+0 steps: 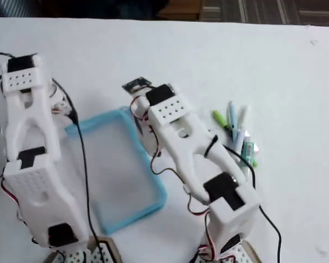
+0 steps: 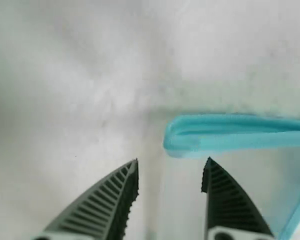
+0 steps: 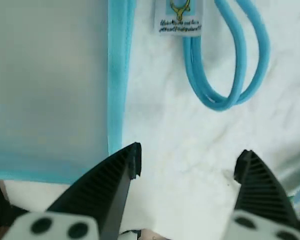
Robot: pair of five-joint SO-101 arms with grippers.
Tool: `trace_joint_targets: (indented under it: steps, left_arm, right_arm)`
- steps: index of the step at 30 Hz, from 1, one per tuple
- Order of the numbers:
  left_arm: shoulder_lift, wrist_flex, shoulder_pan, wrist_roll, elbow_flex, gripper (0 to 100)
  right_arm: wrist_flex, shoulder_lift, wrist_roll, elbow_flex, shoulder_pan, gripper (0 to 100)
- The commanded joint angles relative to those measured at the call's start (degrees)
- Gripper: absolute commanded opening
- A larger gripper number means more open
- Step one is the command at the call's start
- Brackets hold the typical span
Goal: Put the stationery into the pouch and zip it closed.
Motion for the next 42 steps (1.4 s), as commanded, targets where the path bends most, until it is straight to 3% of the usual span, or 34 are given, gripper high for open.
trace_joint_targets:
  steps: [1, 8, 15, 19, 31, 33, 37, 42]
  left_arm:
    - [-4.18, -0.09, 0.04, 3.16, -4.57, 22]
    - [-4.26, 0.18, -2.59, 3.87, -11.25, 22]
    - [-4.26, 0.18, -5.14, 3.87, -9.58, 22]
    - [-4.26, 0.18, -7.34, 3.43, -8.7, 22]
    - [-3.91, 0.18, -7.69, 3.43, -8.09, 22]
    - [-3.91, 0.18, -7.69, 3.43, -8.09, 22]
    - [-3.82, 0.09, -7.6, 2.37, -6.77, 22]
    - [-4.0, 0.0, -7.6, 1.93, -3.25, 22]
  right_arm:
    - [-5.23, 0.57, 0.44, -3.87, 0.48, 29.9]
    - [-18.68, 1.27, 16.53, -8.26, -1.54, 29.9]
    - [-30.64, 13.67, 18.55, -8.97, -2.95, 29.8]
    - [-31.34, 22.29, 18.55, -16.7, -1.01, 29.8]
    - [-9.36, 48.04, 18.55, -53.01, 1.71, 29.3]
    - [-7.43, 51.65, 18.55, -58.2, 2.07, 24.3]
    - [-3.38, 55.96, 20.4, -68.57, 2.51, 2.7]
    - [1.98, 58.68, 22.15, -78.15, 3.12, 4.5]
